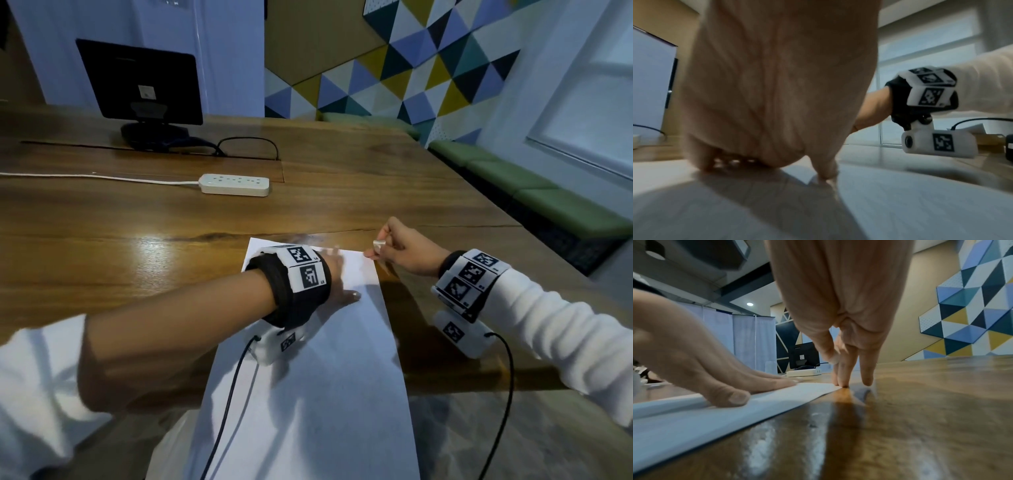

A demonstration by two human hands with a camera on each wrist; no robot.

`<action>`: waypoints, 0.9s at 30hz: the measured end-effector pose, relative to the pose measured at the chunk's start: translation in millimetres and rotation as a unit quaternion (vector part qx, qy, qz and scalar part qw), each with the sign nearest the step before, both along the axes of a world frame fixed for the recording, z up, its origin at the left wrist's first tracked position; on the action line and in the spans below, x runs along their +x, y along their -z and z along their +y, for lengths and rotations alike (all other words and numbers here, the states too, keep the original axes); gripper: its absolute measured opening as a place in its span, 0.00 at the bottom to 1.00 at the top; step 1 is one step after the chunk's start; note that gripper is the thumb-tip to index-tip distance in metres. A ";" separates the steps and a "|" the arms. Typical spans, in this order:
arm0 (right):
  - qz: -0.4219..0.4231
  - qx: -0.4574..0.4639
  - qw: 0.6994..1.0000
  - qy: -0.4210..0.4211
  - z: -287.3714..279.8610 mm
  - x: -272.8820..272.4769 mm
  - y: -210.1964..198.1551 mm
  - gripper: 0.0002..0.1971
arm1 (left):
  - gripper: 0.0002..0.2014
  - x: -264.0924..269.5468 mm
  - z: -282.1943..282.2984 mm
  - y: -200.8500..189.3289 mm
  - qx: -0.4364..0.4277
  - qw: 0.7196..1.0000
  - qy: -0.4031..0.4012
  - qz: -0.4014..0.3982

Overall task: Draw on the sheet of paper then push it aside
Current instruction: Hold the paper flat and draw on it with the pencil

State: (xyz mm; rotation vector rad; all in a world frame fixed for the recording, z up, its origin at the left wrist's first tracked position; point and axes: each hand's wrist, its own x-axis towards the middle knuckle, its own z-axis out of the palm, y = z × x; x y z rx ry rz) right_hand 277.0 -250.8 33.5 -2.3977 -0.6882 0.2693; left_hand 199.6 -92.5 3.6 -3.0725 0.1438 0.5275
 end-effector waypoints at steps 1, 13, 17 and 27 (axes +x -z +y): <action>-0.002 -0.009 1.000 -0.007 0.2 -1.2 0.0 0.06 | 0.42 -1.9 4.3 -2.6 0.019 0.999 -0.036 0.006; 0.013 -0.022 0.999 -0.025 2.3 -1.2 -1.3 0.05 | 0.30 -40.6 21.3 -38.4 0.096 0.991 -0.084 0.048; 0.010 -0.025 0.999 -0.030 6.5 2.2 -1.3 0.04 | 0.38 -50.3 43.4 -32.0 0.050 0.992 -0.117 -0.011; -0.016 -0.075 0.996 -0.044 6.4 3.9 -4.6 0.05 | 0.39 -35.6 82.0 -8.1 0.058 0.990 -0.123 0.036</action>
